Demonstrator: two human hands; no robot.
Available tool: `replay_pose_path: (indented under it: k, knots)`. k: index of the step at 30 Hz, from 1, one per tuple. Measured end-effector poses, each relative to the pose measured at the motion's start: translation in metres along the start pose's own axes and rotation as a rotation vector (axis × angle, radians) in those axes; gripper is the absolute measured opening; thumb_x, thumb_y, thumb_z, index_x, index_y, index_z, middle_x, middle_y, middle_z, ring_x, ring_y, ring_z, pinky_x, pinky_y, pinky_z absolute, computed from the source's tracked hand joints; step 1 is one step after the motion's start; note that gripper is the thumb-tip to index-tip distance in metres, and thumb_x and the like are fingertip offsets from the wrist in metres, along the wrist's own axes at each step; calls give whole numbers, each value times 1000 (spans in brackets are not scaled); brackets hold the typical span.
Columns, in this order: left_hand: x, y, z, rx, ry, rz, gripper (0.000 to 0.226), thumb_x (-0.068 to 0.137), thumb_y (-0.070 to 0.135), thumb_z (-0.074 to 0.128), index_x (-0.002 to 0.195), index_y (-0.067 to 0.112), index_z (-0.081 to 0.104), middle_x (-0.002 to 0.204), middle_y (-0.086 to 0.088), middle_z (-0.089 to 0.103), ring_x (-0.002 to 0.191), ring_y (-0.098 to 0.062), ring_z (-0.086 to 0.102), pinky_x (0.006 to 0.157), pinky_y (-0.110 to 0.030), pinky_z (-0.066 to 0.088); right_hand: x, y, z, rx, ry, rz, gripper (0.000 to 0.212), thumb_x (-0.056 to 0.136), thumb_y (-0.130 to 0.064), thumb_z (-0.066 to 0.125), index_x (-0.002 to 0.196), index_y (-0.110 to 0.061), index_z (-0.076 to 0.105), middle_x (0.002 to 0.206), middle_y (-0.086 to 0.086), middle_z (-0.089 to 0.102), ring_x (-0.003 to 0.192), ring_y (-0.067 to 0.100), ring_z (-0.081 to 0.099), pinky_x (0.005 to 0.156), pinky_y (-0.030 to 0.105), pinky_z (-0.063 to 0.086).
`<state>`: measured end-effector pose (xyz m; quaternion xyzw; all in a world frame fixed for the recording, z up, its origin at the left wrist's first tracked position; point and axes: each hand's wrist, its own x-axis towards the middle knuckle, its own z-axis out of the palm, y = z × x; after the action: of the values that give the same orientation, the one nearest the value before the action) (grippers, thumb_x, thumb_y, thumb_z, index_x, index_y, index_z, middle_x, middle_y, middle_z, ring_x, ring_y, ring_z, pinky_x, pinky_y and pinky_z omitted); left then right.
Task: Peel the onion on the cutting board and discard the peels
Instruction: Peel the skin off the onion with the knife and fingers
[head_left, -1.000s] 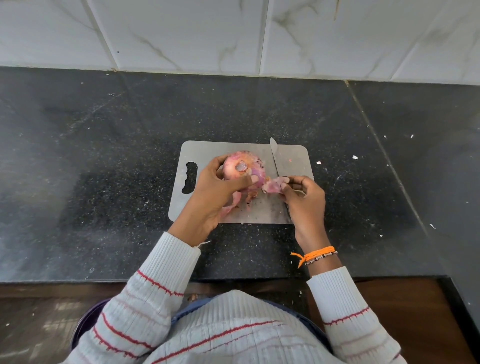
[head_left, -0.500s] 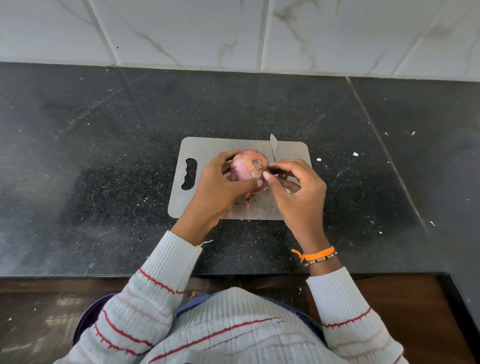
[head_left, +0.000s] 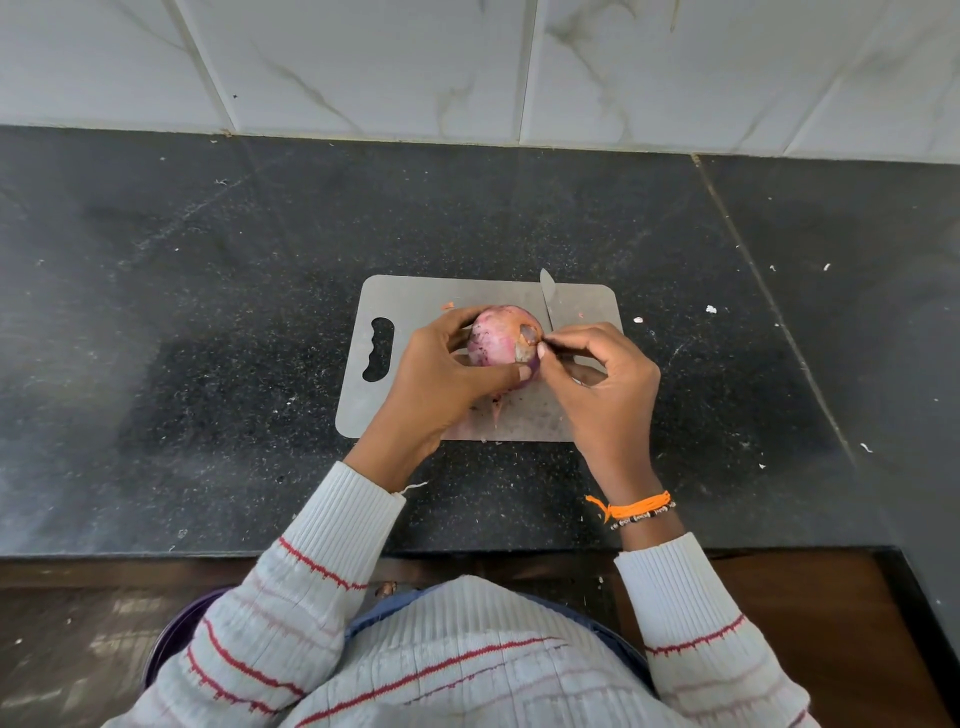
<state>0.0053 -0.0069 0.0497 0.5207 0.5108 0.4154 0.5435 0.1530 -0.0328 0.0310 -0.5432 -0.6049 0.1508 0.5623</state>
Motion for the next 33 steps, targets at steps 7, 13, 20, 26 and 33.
replay_pose_path:
  k: [7, 13, 20, 26, 33]
  knots:
    - [0, -1, 0, -49, -1, -30, 56, 61, 5, 84, 110, 17, 61, 109, -1, 65, 99, -17, 64, 82, -27, 56, 0, 2, 4, -8, 33, 10, 6, 79, 2, 69, 82, -3, 70, 79, 4, 65, 74, 6, 61, 68, 13, 50]
    - [1, -2, -3, -105, 1, -51, 51, 62, 3, 83, 100, 26, 59, 102, 7, 64, 88, -5, 64, 75, -21, 56, -1, -1, 6, 174, -8, 219, 6, 84, -6, 67, 88, -8, 70, 84, 5, 68, 80, 7, 64, 72, 15, 50]
    - [0, -1, -4, -66, -2, -47, 55, 60, 8, 84, 108, 20, 60, 106, 3, 64, 97, -12, 63, 82, -26, 56, 0, 1, 7, 105, -8, 171, 6, 82, -6, 69, 84, -12, 68, 82, 4, 66, 79, 13, 63, 72, 20, 51]
    - [1, -3, -6, -73, -33, -80, 60, 63, 2, 81, 118, 15, 58, 111, -2, 64, 102, -19, 63, 86, -33, 55, 0, 3, 9, 121, 17, 271, 3, 84, -9, 66, 83, -11, 65, 81, 4, 65, 74, 8, 61, 69, 15, 48]
    - [-1, -3, -6, -270, -89, -173, 54, 74, -8, 69, 122, 12, 52, 107, -3, 64, 95, -15, 64, 71, -23, 58, -1, 13, 9, 217, 99, 502, 3, 81, -7, 70, 83, -6, 68, 75, 5, 69, 67, 6, 64, 64, 22, 51]
